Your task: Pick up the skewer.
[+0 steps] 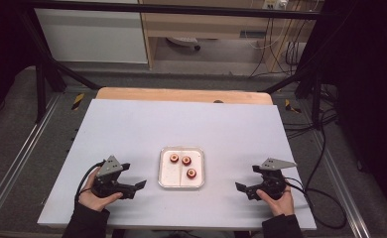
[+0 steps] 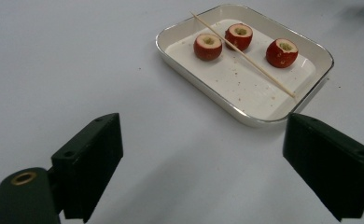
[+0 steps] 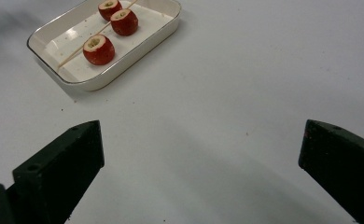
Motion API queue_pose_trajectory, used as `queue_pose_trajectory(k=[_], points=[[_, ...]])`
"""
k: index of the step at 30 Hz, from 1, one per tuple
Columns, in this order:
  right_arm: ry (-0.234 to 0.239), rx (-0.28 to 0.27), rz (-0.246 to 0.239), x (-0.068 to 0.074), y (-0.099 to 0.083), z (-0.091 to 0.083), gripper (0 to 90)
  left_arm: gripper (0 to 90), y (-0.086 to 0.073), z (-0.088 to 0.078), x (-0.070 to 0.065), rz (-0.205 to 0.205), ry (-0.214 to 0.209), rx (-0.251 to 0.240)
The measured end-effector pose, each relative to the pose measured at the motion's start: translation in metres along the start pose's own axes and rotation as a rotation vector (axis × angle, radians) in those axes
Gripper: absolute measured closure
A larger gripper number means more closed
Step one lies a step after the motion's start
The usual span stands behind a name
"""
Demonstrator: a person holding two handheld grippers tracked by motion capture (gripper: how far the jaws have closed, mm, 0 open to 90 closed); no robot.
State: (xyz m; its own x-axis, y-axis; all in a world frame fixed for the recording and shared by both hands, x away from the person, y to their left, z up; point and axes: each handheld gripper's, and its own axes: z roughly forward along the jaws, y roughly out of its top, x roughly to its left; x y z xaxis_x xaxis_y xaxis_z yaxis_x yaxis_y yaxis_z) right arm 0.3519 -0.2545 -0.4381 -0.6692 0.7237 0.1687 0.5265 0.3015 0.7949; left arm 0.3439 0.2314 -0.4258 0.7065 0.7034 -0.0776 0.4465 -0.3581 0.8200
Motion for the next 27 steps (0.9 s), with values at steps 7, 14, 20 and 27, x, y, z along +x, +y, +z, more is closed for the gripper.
queue_pose_trajectory(k=[7,14,20,27], points=[[0.002,0.001,-0.001,0.0,0.0,0.001,0.8,24.4,0.007,0.005,-0.016,-0.001,-0.01,-0.034],[-0.001,0.013,0.0,0.0,-0.001,0.002,0.8,43.8,0.02,0.013,-0.036,-0.01,0.012,-0.045],[0.0,0.007,-0.001,0.0,-0.001,0.001,0.9,63.9,0.029,0.027,-0.046,-0.055,0.012,-0.028],[0.0,0.007,0.002,0.0,0.0,0.001,0.9,79.6,0.038,0.048,-0.061,-0.067,-0.016,-0.004]])
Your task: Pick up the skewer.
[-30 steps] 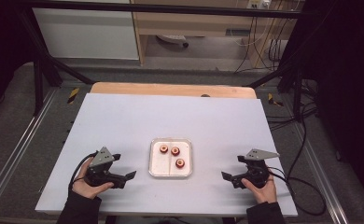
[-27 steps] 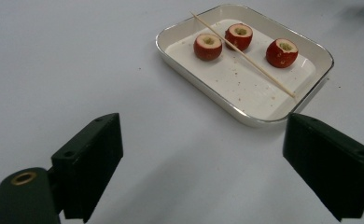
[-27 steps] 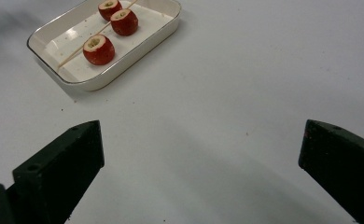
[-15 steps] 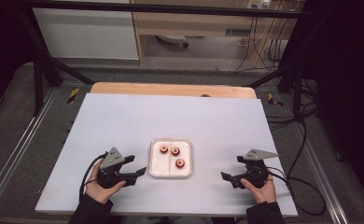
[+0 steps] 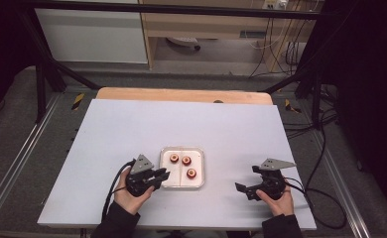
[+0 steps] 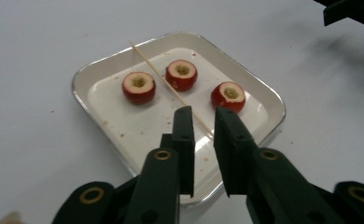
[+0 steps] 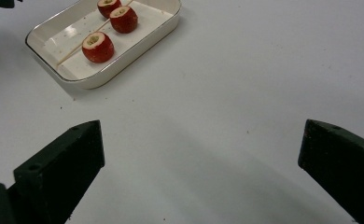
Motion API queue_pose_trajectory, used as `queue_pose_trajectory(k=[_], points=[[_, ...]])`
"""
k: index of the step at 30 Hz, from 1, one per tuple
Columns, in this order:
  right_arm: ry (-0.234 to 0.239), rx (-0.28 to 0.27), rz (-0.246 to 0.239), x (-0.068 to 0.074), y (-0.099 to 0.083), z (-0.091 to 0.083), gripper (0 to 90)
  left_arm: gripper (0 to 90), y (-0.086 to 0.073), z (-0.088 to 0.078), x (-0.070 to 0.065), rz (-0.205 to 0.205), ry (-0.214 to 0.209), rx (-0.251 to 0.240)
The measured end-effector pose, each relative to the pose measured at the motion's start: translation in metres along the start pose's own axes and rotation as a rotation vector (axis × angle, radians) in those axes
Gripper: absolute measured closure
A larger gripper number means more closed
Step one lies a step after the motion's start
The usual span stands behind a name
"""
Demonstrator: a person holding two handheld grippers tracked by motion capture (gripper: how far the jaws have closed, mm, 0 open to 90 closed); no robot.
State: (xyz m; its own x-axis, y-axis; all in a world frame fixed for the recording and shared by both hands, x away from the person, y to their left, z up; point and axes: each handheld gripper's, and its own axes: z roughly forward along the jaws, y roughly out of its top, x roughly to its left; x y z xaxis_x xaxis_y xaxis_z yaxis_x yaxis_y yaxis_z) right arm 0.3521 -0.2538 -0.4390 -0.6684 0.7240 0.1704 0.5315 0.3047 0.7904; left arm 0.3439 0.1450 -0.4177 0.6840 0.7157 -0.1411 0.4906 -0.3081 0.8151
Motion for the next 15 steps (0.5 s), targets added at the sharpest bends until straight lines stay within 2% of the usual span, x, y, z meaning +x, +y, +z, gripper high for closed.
queue_pose_trajectory(k=[1,5,7,9,15], points=[[0.0,0.001,0.0,0.0,0.0,0.0,0.9,82.7,0.002,0.007,-0.005,-0.002,-0.007,0.011],[0.0,0.002,0.003,0.0,0.0,0.0,1.0,89.5,0.005,0.019,-0.012,0.002,-0.004,0.032],[-0.001,0.003,-0.001,0.0,0.0,0.0,1.0,89.6,0.006,0.031,-0.016,0.006,-0.014,0.048],[-0.001,0.004,-0.001,0.0,0.0,0.0,1.0,89.7,0.006,0.034,-0.018,0.005,-0.015,0.049],[-0.001,0.007,-0.002,0.0,0.0,0.001,1.0,89.7,0.002,0.052,-0.024,0.04,-0.002,0.086]])
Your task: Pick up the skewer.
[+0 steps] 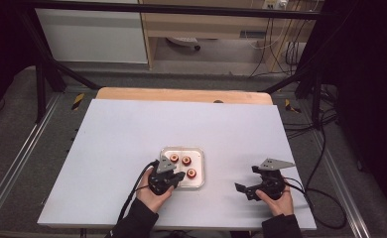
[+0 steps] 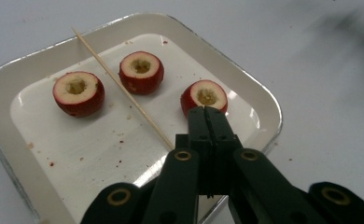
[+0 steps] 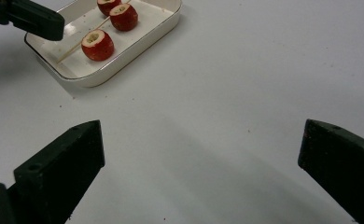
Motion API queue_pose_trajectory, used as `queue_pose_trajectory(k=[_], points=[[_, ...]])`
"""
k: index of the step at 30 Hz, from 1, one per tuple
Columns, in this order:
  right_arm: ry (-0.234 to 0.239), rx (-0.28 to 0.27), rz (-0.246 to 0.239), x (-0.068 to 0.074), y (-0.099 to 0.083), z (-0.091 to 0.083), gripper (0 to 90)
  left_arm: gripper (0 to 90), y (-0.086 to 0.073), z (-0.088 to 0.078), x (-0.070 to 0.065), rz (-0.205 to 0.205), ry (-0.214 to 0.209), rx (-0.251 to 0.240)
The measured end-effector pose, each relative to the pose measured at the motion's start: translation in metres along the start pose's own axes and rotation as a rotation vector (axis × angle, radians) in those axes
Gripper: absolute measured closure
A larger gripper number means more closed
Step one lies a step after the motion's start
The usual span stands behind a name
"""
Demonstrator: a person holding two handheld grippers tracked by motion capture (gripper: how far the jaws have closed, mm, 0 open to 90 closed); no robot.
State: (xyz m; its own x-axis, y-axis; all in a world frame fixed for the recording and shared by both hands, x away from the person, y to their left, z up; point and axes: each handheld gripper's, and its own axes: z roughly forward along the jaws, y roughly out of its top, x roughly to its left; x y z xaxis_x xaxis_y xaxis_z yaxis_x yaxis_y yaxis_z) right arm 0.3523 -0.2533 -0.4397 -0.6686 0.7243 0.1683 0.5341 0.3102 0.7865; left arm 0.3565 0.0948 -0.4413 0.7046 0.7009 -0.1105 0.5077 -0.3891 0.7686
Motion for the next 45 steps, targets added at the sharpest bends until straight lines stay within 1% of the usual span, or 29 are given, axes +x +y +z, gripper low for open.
queue_pose_trajectory(k=[2,3,8,10,14,17,18,19,20,22,24,26,28,31,37,40,44,45], points=[[0.001,0.0,-0.001,0.0,0.0,0.0,1.0,89.7,-0.002,0.004,0.001,0.009,0.001,0.016],[0.001,0.0,-0.001,0.0,0.0,0.0,1.0,89.6,-0.003,0.005,0.001,0.004,-0.002,0.025],[0.002,0.004,-0.001,0.0,0.0,0.001,1.0,89.7,-0.007,0.005,0.002,0.006,-0.006,0.039],[0.002,0.003,-0.001,0.0,0.0,0.001,1.0,89.7,-0.007,0.003,0.003,0.009,0.005,0.047],[0.002,0.003,-0.001,0.0,0.0,0.001,1.0,89.7,-0.007,0.0,0.006,0.021,0.009,0.056],[0.002,0.004,0.0,0.0,0.0,0.001,1.0,89.7,-0.008,-0.001,0.008,0.033,0.03,0.071],[0.002,0.004,0.0,0.0,0.0,0.001,1.0,89.7,-0.009,-0.001,0.009,0.03,0.028,0.076],[0.002,0.003,-0.001,0.0,0.0,0.001,1.0,89.7,-0.009,-0.001,0.009,0.022,0.02,0.07],[0.0,0.006,0.0,0.0,0.0,0.001,1.0,89.7,-0.009,-0.002,0.008,0.015,0.01,0.059],[0.001,0.006,0.001,0.0,0.0,0.002,1.0,89.7,-0.007,-0.002,0.005,0.013,-0.007,0.037],[0.002,0.007,-0.001,0.0,0.0,0.002,1.0,89.7,-0.005,0.0,-0.001,0.023,-0.016,0.033],[0.003,0.007,0.002,0.001,0.0,0.002,1.0,89.7,-0.003,0.003,-0.004,0.042,-0.017,0.047],[0.003,0.007,0.002,0.001,0.0,0.001,1.0,89.7,-0.004,0.006,-0.005,0.053,-0.009,0.067],[0.002,0.003,-0.002,0.0,0.0,0.001,1.0,89.7,-0.006,0.006,-0.002,0.049,0.0,0.078],[0.003,0.007,0.002,0.001,0.0,0.002,1.0,89.7,-0.008,-0.001,0.005,0.054,0.02,0.096],[0.002,0.007,0.003,0.0,0.0,0.001,1.0,89.7,-0.01,-0.006,0.009,0.052,0.036,0.095],[0.002,0.009,0.001,0.001,0.0,0.002,1.0,89.7,-0.012,-0.009,0.014,0.051,0.063,0.105],[0.002,0.009,0.002,0.001,0.0,0.002,1.0,89.6,-0.013,-0.01,0.015,0.047,0.063,0.106]])
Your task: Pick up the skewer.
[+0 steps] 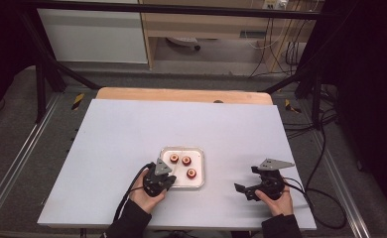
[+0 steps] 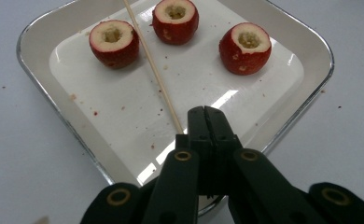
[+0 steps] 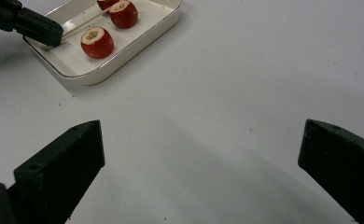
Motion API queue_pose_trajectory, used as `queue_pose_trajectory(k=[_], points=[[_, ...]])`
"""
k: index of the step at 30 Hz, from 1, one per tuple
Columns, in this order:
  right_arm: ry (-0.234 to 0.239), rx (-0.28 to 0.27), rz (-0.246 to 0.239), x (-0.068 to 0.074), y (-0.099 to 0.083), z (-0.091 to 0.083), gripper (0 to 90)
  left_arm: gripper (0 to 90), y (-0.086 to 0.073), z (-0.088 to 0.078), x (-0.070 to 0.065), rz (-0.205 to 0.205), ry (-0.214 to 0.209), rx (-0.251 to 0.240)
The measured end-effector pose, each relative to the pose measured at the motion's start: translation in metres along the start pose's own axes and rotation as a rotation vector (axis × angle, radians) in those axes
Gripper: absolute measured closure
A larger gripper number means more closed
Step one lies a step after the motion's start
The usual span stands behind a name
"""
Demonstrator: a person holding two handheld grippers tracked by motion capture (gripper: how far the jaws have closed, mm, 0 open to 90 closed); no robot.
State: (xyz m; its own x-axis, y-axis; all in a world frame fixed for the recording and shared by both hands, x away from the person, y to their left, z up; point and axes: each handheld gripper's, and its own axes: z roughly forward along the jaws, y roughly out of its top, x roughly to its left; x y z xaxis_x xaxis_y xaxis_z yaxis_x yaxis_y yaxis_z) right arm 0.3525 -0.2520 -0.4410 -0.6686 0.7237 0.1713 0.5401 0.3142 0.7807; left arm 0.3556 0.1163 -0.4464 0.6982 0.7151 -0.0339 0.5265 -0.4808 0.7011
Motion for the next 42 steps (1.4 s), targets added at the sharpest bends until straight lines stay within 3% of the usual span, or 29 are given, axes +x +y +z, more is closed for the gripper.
queue_pose_trajectory(k=[4,8,13,20,31,42], points=[[0.0,-0.001,0.0,0.0,0.0,0.0,1.0,89.5,0.002,-0.005,-0.001,-0.013,-0.001,-0.045],[0.0,-0.002,0.0,0.0,0.0,0.0,1.0,75.6,0.01,-0.009,-0.001,-0.043,0.041,-0.098],[0.001,-0.001,-0.002,0.0,0.0,0.0,1.0,66.9,0.019,0.002,0.002,-0.079,0.104,-0.074],[0.003,-0.003,0.001,0.0,0.0,0.0,1.0,72.0,0.019,0.015,0.003,-0.084,0.146,-0.044],[0.005,-0.002,0.001,0.0,0.0,0.0,1.0,82.1,0.016,0.022,0.0,-0.096,0.17,-0.059],[0.007,-0.001,-0.005,0.0,0.0,0.001,1.0,88.1,0.012,0.02,-0.001,-0.146,0.176,-0.109]])
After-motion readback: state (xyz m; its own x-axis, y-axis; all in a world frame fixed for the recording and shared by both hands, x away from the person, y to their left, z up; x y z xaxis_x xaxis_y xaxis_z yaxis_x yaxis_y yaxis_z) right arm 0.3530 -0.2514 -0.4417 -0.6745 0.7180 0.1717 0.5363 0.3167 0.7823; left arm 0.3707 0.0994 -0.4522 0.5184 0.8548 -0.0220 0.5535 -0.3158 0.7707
